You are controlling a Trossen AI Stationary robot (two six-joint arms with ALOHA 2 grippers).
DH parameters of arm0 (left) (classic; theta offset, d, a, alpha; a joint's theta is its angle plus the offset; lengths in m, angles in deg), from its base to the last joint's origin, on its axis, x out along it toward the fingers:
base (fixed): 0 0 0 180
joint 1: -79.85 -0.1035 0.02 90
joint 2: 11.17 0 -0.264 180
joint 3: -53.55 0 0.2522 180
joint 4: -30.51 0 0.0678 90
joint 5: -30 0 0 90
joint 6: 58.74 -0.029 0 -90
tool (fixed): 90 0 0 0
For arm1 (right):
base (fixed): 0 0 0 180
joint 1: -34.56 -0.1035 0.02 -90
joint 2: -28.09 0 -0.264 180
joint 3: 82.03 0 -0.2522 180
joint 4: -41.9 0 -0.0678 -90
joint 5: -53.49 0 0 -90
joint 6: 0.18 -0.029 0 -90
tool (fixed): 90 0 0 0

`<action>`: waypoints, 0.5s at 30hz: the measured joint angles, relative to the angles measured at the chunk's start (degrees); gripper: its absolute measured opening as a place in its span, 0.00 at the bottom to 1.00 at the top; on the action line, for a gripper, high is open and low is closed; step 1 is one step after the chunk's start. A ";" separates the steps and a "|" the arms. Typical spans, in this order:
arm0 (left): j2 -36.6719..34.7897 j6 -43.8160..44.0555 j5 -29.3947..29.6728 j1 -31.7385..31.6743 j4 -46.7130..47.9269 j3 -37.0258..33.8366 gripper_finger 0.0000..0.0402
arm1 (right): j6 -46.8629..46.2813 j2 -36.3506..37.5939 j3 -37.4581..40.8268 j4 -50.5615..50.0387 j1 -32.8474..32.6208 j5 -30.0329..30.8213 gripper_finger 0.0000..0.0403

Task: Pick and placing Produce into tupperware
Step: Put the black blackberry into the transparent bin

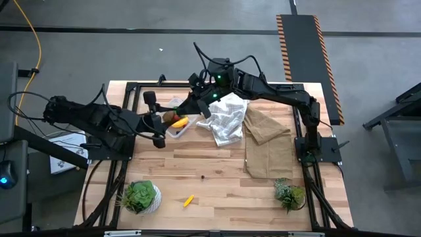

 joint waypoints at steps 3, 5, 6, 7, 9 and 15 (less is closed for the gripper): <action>-0.09 -0.09 2.98 0.00 -0.52 -0.02 0.40 | 0.00 0.00 0.00 0.04 -0.02 -0.02 0.24; -0.37 -0.17 3.65 0.00 -0.44 -0.01 0.40 | -0.17 0.00 0.02 0.02 -0.02 -0.02 0.24; -0.49 -0.23 3.68 0.00 -0.35 -0.02 0.40 | -0.17 0.00 0.02 0.03 -0.01 0.00 0.24; -0.61 -0.55 3.78 0.00 -0.45 -0.02 0.40 | -0.17 0.00 0.02 0.04 0.00 0.24 0.24; -0.77 -1.49 3.81 0.00 -0.46 -0.02 0.40 | -0.06 0.00 0.02 0.04 0.08 1.06 0.24; -0.87 -2.56 3.78 0.00 -0.68 -0.02 0.40 | -1.05 -0.02 0.02 -0.03 0.42 2.50 0.24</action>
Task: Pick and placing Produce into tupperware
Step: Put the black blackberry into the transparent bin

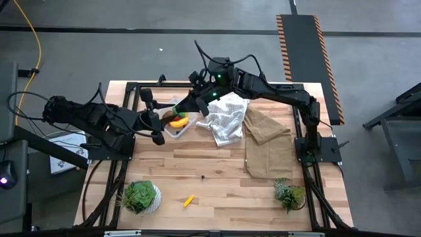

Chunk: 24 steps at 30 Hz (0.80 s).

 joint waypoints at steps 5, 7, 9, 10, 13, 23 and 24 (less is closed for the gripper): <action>0.00 -1.38 0.00 0.00 -1.30 0.00 0.40 | 0.08 0.00 0.00 -1.29 -0.02 0.57 0.24; 0.00 -1.56 0.00 0.00 -1.34 0.00 0.40 | 0.08 0.00 0.00 -1.46 -0.02 0.65 0.24; 0.00 -1.54 0.00 0.00 -1.37 0.00 0.40 | 0.11 0.00 0.00 -1.40 -0.02 0.65 0.24; 0.00 -1.56 0.00 0.00 -1.37 0.00 0.40 | 0.13 0.00 0.00 -1.42 -0.02 0.89 0.24; 0.00 -1.73 -0.02 0.00 -1.39 0.00 0.40 | 0.13 0.00 0.00 -1.80 -0.02 2.17 0.24; 0.30 -4.73 -1.56 0.00 -5.43 0.02 0.40 | 0.14 0.00 0.01 -1.93 -0.02 2.54 0.24; 0.33 -4.68 -1.60 0.00 -5.33 0.02 0.40 | 0.13 -0.01 0.03 -1.99 -0.02 2.54 0.24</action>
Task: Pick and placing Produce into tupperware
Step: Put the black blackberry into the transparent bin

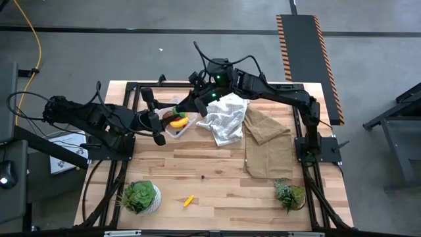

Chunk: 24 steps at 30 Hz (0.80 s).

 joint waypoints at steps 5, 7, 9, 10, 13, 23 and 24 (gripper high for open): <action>0.35 -0.22 -0.64 0.00 -0.36 0.00 0.40 | -0.03 -0.01 0.01 0.06 -0.07 -0.16 0.24; 0.37 -0.24 -1.05 0.00 -0.77 0.00 0.40 | 0.02 -0.03 0.01 0.09 -0.17 -0.16 0.24; 0.84 -0.25 -1.20 0.00 -1.62 0.00 0.40 | 0.01 -0.03 0.01 0.15 -0.19 -0.18 0.24; 0.91 -0.26 -1.22 0.00 -1.67 0.00 0.40 | 0.01 -0.03 0.01 0.08 -0.21 -0.18 0.24; 1.27 -0.24 -1.20 0.00 -1.79 0.00 0.40 | 0.02 -0.06 0.01 0.15 -0.20 -0.19 0.22; 1.86 -0.24 -0.92 0.02 -1.63 0.04 0.40 | -0.09 -0.10 0.03 0.20 -0.57 -0.47 0.20; 1.86 -0.24 -0.83 0.02 -1.55 0.04 0.40 | -0.07 -0.10 0.03 0.18 -0.59 -0.47 0.20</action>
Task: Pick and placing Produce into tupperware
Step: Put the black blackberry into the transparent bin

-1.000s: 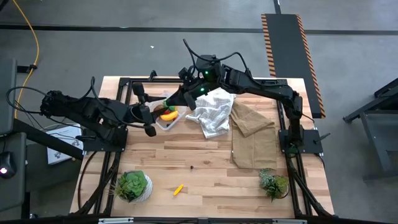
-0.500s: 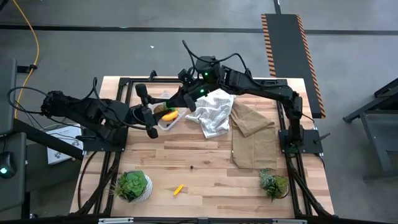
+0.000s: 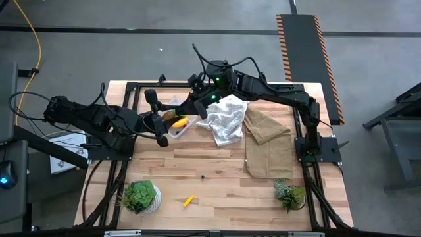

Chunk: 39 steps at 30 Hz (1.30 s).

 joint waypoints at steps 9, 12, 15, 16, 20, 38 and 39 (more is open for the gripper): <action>0.00 0.00 0.24 0.00 0.07 0.00 0.36 | 0.02 0.00 0.00 -0.03 0.02 -0.02 0.20; 0.00 0.00 0.28 0.00 0.07 0.00 0.30 | 0.02 0.00 0.00 -0.07 0.02 -0.06 0.20; -0.02 0.01 0.30 0.00 0.10 0.00 0.25 | 0.11 0.00 0.00 -0.09 0.02 -0.12 0.20; -0.02 0.02 0.30 0.00 0.12 0.00 0.25 | 0.11 0.00 0.00 -0.09 0.02 -0.13 0.20; -0.02 0.02 0.28 0.00 0.12 0.00 0.28 | -0.02 0.00 0.00 -0.09 0.02 -0.09 0.20; 0.09 0.04 0.09 0.00 0.44 -0.11 0.29 | 0.06 0.07 -0.02 -0.35 0.39 -0.09 0.48; 0.07 0.04 0.09 0.00 0.40 -0.11 0.29 | 0.19 0.07 -0.02 -0.81 0.53 -0.11 0.49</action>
